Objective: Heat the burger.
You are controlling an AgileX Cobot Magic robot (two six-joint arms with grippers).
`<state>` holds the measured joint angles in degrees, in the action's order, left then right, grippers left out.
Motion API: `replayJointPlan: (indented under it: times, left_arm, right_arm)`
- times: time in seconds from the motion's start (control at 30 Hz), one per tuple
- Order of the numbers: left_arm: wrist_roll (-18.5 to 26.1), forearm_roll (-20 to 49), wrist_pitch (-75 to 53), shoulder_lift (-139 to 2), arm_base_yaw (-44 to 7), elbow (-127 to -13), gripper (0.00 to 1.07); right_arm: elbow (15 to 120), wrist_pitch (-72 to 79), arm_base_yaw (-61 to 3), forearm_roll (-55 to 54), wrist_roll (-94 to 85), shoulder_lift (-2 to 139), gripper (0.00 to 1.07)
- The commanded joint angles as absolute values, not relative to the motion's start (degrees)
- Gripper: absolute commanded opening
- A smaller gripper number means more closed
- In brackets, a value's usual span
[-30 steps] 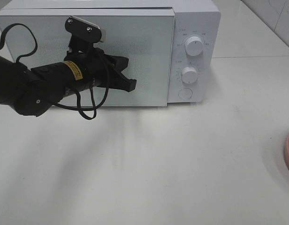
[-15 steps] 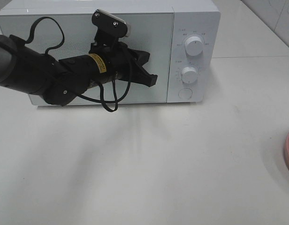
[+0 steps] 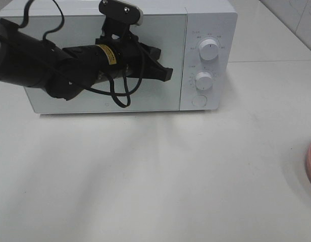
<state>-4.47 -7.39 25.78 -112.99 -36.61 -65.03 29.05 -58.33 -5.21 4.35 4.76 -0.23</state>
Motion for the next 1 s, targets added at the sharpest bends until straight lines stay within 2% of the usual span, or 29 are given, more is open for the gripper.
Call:
replayJointPlan:
  times: [0.03,0.13,0.2,0.23,0.27,0.3,0.33,0.37,0.47,0.53,0.6,0.63,0.73,0.77,0.9,1.0]
  left_arm:
    - [-4.98,-5.79,21.14,-108.40,-37.87,-62.17,0.00]
    - [-4.98,-5.79,18.11,-106.05,-39.02,-60.39,0.01]
    - [-4.98,-5.79,10.37,-101.13,-42.00,-56.95,0.21]
    - [-4.98,-5.79,10.37,-101.13,-42.00,-56.95,0.21]
    - [-4.98,-5.79,9.00,-100.27,-42.57,-56.38,0.46]
    - [-4.98,-5.79,9.00,-100.27,-42.57,-56.38,0.46]
    - [-4.98,-5.67,6.07,-98.84,-43.83,-55.41,0.79]
    - [-4.98,-5.50,2.81,-97.69,-44.69,-54.95,1.03]
    - [-4.98,-5.27,0.86,-97.17,-45.09,-54.89,1.01]
    - [-4.98,-3.55,-7.62,-95.63,-45.55,-54.89,0.99]
    - [-4.98,-2.58,-9.91,-95.17,-45.55,-54.89,0.99]
    - [-4.98,0.00,-15.87,-94.25,-45.55,-54.89,0.99]
    - [-4.98,0.97,-19.31,-93.68,-45.55,-54.89,0.99]
    - [-4.98,3.21,-26.47,-92.13,-45.55,-54.89,0.99]
    - [-4.76,3.21,-38.16,-88.75,-45.49,-54.89,0.99]
    - [-4.93,3.27,-41.31,-87.32,-44.63,-54.89,0.99]
  right_arm:
    - [28.93,-57.70,-4.76,4.24,4.81,-1.72,0.76]
    - [28.93,-57.70,-4.76,4.24,4.81,-1.72,0.76]
    - [28.93,-57.70,-4.76,4.24,4.81,-1.72,0.76]
    - [28.93,-57.70,-4.76,4.24,4.81,-1.72,0.76]
    - [28.93,-57.70,-4.76,4.24,4.81,-1.72,0.76]
    - [28.93,-57.70,-4.76,4.24,4.81,-1.72,0.76]
    - [28.93,-57.70,-4.76,4.24,4.81,-1.72,0.76]
    - [28.93,-57.70,-4.76,4.24,4.81,-1.72,0.76]
    - [28.93,-57.70,-4.76,4.24,4.81,-1.72,0.76]
    - [28.93,-57.70,-4.76,4.24,4.81,-1.72,0.76]
    - [28.93,-57.70,-4.76,4.24,4.81,-1.72,0.76]
    - [28.93,-57.70,-4.76,4.24,4.81,-1.72,0.76]
    - [28.93,-57.70,-4.76,4.24,4.81,-1.72,0.76]
    - [28.93,-57.70,-4.76,4.24,4.81,-1.72,0.76]
    - [28.93,-57.70,-4.76,4.24,4.81,-1.72,0.76]
    - [28.93,-57.70,-4.76,4.24,4.81,-1.72,0.76]
